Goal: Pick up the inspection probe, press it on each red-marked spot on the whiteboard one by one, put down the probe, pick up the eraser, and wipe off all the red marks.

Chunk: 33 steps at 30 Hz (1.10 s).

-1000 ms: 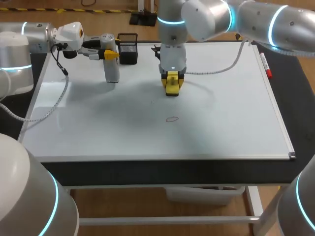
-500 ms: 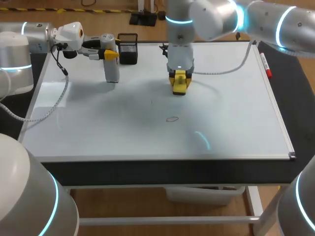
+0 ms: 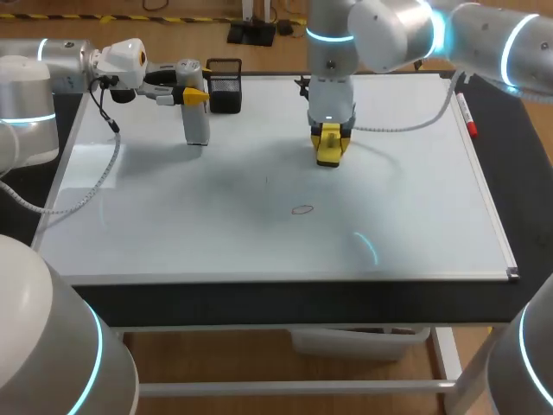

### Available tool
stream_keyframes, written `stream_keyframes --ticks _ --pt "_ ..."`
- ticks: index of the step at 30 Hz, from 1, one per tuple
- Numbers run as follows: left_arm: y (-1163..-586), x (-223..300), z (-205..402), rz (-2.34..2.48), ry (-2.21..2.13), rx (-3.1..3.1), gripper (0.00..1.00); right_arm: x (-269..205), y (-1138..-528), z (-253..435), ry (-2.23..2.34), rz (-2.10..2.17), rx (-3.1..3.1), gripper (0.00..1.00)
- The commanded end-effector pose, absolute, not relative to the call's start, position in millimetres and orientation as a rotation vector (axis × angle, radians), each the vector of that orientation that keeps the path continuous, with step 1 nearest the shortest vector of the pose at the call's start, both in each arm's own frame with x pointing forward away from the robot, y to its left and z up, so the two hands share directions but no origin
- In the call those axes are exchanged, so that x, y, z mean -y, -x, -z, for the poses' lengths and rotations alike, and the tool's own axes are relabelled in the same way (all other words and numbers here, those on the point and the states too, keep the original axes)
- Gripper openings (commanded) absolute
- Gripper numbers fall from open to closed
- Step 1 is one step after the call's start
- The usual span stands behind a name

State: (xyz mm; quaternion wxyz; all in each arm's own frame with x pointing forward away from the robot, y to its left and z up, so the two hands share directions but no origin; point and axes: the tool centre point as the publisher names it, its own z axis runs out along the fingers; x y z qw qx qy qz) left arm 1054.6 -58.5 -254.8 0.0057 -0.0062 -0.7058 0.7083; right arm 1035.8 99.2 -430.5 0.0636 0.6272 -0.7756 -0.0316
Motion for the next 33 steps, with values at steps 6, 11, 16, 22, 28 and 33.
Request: stream_keyframes --ticks 6,11,16,22,28,33 --pt "-1054 59 253 -2.216 0.019 2.212 0.00 -83 -1035 409 -1.921 0.132 2.350 0.00" --pt "-1054 59 253 -2.216 0.019 2.212 0.00 -77 -1036 392 -1.960 0.167 2.345 0.00" --pt "-1054 59 253 -2.216 0.019 2.212 0.00 -61 -1040 385 -1.957 0.137 2.370 0.00" --pt "-1054 59 253 -2.216 0.019 2.212 0.00 -29 -1044 380 -1.880 0.120 2.446 0.00" --pt "-1054 59 253 -2.216 0.019 2.212 0.00 4 -1047 379 -1.789 0.112 2.525 0.00" --pt "-1054 59 253 -2.216 0.019 2.212 0.00 32 -1050 384 -1.698 0.127 2.588 0.00"
